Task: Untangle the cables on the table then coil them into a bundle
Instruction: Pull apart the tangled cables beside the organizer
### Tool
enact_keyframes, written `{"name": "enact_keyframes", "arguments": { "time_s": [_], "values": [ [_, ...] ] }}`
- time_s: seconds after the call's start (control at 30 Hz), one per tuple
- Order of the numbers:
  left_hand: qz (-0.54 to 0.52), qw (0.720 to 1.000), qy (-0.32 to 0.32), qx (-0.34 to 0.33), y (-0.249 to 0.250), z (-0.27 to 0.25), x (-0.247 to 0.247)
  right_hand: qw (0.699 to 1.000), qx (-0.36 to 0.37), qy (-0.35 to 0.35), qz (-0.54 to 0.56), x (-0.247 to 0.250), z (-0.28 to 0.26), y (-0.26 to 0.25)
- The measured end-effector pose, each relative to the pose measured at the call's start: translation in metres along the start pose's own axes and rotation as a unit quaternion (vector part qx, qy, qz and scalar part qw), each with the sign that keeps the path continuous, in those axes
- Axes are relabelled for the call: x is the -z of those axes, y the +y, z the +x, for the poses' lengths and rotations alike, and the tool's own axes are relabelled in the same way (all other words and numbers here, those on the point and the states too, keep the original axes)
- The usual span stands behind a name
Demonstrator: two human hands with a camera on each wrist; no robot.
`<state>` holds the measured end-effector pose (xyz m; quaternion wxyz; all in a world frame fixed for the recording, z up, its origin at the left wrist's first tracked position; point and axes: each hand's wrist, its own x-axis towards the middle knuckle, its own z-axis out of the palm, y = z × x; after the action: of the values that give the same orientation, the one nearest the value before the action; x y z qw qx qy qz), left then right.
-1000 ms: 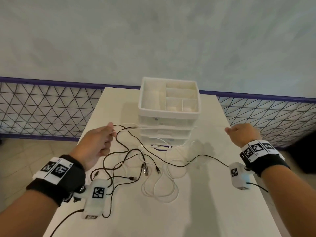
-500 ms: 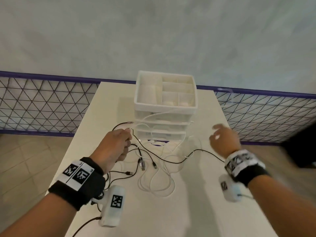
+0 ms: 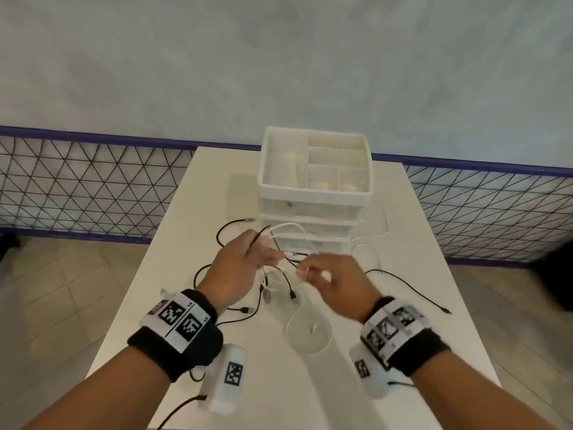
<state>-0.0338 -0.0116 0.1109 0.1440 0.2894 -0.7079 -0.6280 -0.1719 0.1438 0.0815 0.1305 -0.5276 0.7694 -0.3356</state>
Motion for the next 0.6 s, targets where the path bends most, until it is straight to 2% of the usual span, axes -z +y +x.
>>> {"name": "enact_keyframes", "arguments": {
  "time_s": [0.1,0.2,0.27,0.33,0.43,0.53,0.6],
  "values": [
    [0.022,0.997,-0.028,-0.074,0.009,0.001,-0.017,0.994,0.018,0.091,0.059,0.045,0.026,-0.035],
    [-0.034,0.995,-0.019,-0.087,0.017,0.003,-0.023,0.977,-0.018,0.199,0.076,0.077,0.036,-0.042],
    [-0.048,0.996,-0.029,-0.07,0.014,0.007,-0.015,0.954,-0.058,0.28,0.087,0.098,0.035,-0.036],
    [-0.043,0.997,-0.038,-0.045,0.007,0.01,-0.003,0.917,-0.103,0.358,0.14,0.117,0.034,-0.026],
    [-0.028,0.999,-0.036,0.008,-0.004,0.011,0.012,0.864,-0.163,0.438,0.187,0.137,0.029,-0.011],
    [-0.056,0.996,-0.014,0.063,-0.01,0.009,0.021,0.831,-0.2,0.471,0.218,0.138,0.025,-0.002],
    [-0.079,0.994,-0.005,0.081,-0.009,0.008,0.024,0.841,-0.208,0.446,0.227,0.13,0.022,-0.004]
  ]
}}
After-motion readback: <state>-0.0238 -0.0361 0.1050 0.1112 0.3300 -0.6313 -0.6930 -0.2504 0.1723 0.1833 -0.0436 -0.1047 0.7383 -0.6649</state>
